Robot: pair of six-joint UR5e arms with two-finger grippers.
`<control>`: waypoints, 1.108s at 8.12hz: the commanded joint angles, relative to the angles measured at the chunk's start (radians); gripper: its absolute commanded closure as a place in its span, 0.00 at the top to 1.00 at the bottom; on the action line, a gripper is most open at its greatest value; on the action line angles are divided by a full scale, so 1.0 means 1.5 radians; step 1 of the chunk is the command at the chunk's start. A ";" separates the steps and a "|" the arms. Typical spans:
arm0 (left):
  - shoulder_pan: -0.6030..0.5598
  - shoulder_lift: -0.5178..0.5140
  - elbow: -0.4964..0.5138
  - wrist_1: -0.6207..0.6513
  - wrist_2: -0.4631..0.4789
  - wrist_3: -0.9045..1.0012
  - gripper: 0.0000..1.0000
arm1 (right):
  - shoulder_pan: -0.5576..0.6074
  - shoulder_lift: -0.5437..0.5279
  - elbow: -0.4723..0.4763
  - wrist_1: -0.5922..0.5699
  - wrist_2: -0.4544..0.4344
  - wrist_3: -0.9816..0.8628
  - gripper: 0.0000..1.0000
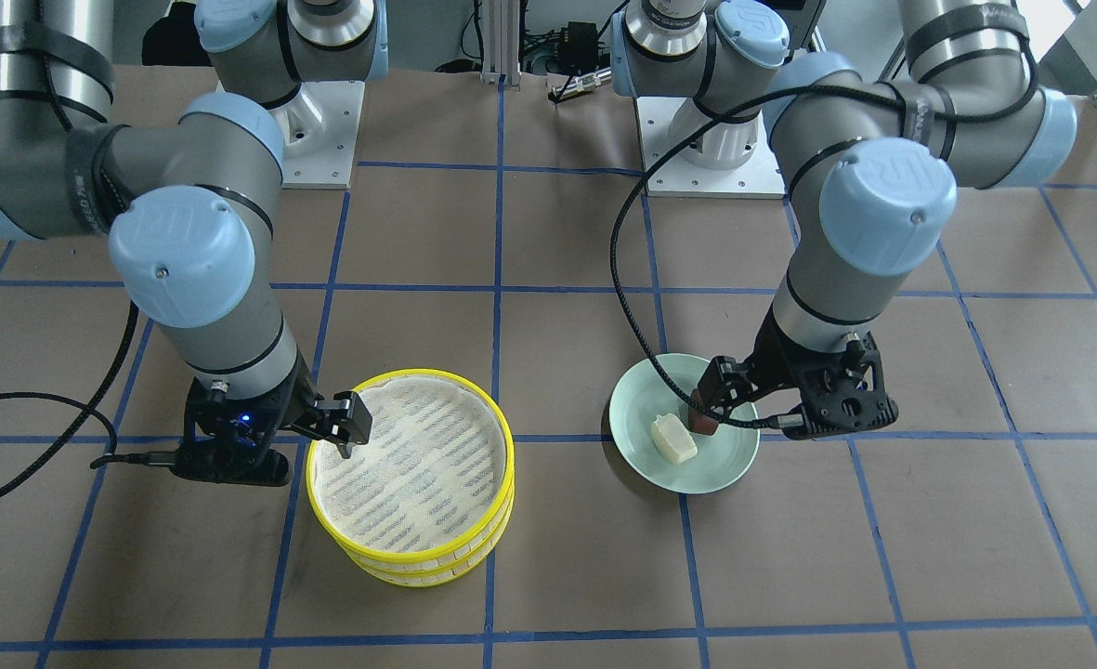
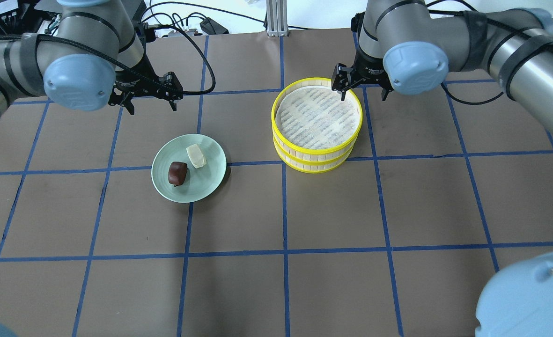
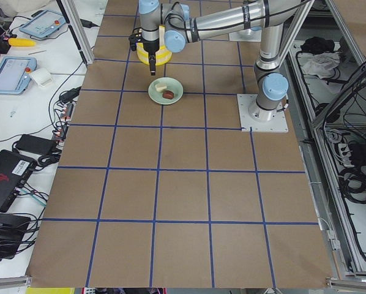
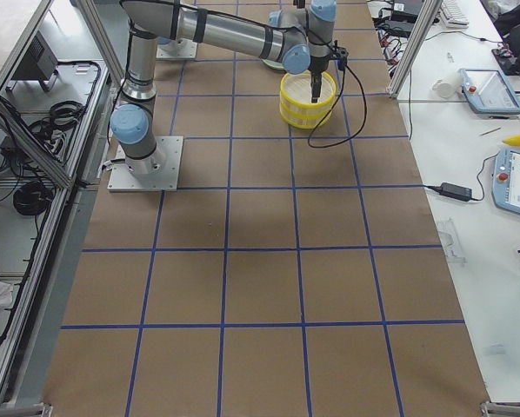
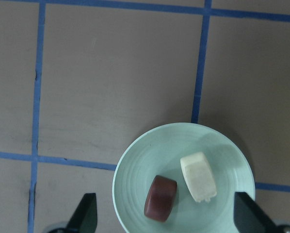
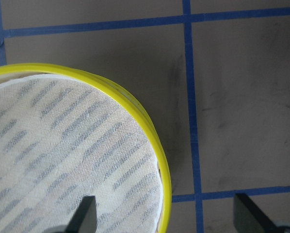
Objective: Place buns in different layers of steamer
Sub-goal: 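Move left gripper over the white bun while right gripper reaches the steamer rim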
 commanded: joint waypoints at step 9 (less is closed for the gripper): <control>-0.008 -0.130 -0.060 0.111 -0.067 -0.081 0.73 | 0.000 0.034 0.032 -0.035 0.006 0.019 0.05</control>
